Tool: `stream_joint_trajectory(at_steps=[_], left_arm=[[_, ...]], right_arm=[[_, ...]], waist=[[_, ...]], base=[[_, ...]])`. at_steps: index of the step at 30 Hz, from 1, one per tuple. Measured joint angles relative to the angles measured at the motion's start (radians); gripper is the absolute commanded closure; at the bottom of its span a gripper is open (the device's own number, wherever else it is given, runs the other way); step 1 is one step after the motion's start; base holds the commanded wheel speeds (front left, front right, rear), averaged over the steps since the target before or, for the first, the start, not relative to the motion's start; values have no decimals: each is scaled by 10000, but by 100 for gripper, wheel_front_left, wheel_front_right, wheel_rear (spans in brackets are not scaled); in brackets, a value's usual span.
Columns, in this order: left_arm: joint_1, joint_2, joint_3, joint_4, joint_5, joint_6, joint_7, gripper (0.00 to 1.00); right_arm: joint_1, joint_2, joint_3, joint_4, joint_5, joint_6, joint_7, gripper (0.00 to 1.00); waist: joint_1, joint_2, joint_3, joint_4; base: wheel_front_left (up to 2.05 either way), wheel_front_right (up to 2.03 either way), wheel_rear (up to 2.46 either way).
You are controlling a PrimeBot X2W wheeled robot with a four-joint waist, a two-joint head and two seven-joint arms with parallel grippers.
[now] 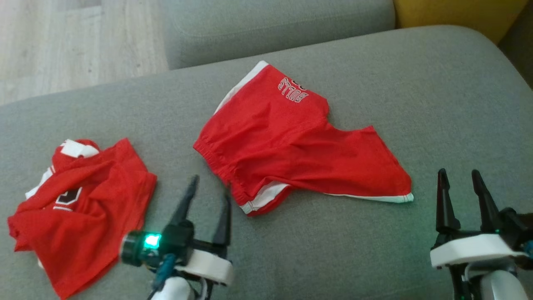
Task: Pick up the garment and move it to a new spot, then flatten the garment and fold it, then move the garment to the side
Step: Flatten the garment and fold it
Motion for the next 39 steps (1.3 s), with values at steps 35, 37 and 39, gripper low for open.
stream_joint_trajectory(at_steps=[35, 37, 39], left_arm=[[-706, -77, -940, 1344, -842, -1191, 2422, 100], [-705, -42, -940, 1254, -842, -1179, 2420, 100], [-702, 15, -945, 1151, -840, -1174, 2414, 100]], right_arm=[[-818, 0, 182, 1124, 242, 0, -499, 0], [-853, 0, 174, 1168, 242, 0, -560, 0], [-900, 0, 161, 1204, 242, 0, -575, 0]], waist=[[-1, 0, 879, -607], [-1, 0, 863, -564], [0, 0, 834, -520]], base=[[0, 0, 0], [0, 0, 0], [0, 0, 0]])
